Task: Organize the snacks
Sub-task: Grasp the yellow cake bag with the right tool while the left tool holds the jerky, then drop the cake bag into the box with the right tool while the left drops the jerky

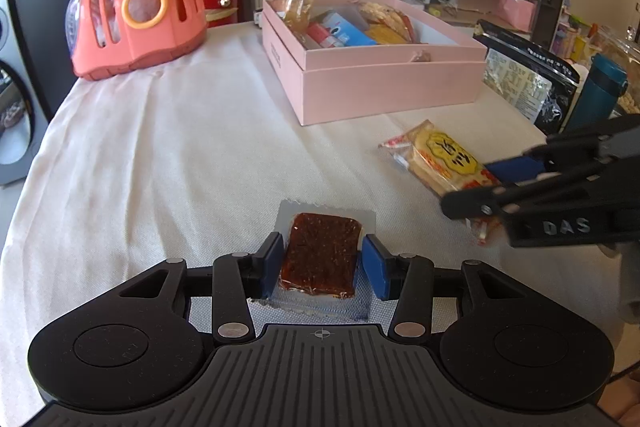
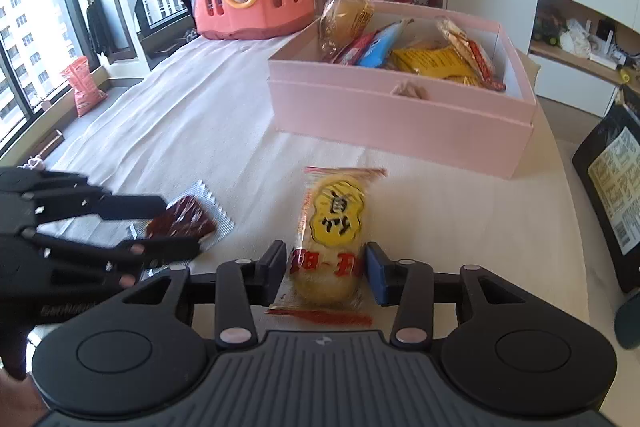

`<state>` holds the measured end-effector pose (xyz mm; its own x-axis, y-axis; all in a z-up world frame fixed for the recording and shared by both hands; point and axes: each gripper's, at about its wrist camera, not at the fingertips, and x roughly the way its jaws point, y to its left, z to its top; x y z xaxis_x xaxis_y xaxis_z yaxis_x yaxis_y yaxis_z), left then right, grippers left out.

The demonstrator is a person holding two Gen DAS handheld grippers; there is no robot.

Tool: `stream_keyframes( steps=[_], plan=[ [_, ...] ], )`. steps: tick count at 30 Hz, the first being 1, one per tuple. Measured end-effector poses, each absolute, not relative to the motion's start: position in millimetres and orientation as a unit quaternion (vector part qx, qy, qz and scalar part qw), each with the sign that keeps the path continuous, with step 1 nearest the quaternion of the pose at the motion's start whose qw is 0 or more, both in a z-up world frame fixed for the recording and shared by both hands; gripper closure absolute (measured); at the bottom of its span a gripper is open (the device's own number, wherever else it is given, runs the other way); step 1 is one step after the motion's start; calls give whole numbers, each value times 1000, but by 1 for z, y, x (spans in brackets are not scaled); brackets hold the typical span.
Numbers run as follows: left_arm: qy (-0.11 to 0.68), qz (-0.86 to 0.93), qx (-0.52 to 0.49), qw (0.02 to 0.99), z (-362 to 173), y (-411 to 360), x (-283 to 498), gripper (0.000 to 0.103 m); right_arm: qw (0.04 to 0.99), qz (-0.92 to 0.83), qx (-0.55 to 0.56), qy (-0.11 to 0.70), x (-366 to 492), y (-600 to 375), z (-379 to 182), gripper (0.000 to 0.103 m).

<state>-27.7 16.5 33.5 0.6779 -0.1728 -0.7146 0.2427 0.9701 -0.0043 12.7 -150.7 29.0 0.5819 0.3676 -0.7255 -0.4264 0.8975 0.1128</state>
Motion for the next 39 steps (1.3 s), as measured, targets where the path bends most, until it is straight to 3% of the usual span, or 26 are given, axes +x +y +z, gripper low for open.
stream_keyframes(
  steps=[22, 30, 35, 39],
  plan=[
    [370, -124, 36, 920, 32, 23, -33, 56, 890, 217, -31, 400, 27, -150, 31, 61],
    [364, -130, 17, 922, 36, 23, -38, 59, 894, 233, -54, 379, 7, -155, 43, 69],
    [302, -149, -2, 942, 76, 23, -42, 59, 906, 229, -53, 352, -5, -174, 68, 69],
    [215, -165, -18, 962, 133, 14, -16, 59, 930, 221, -28, 293, -4, -196, 122, 69]
  ],
)
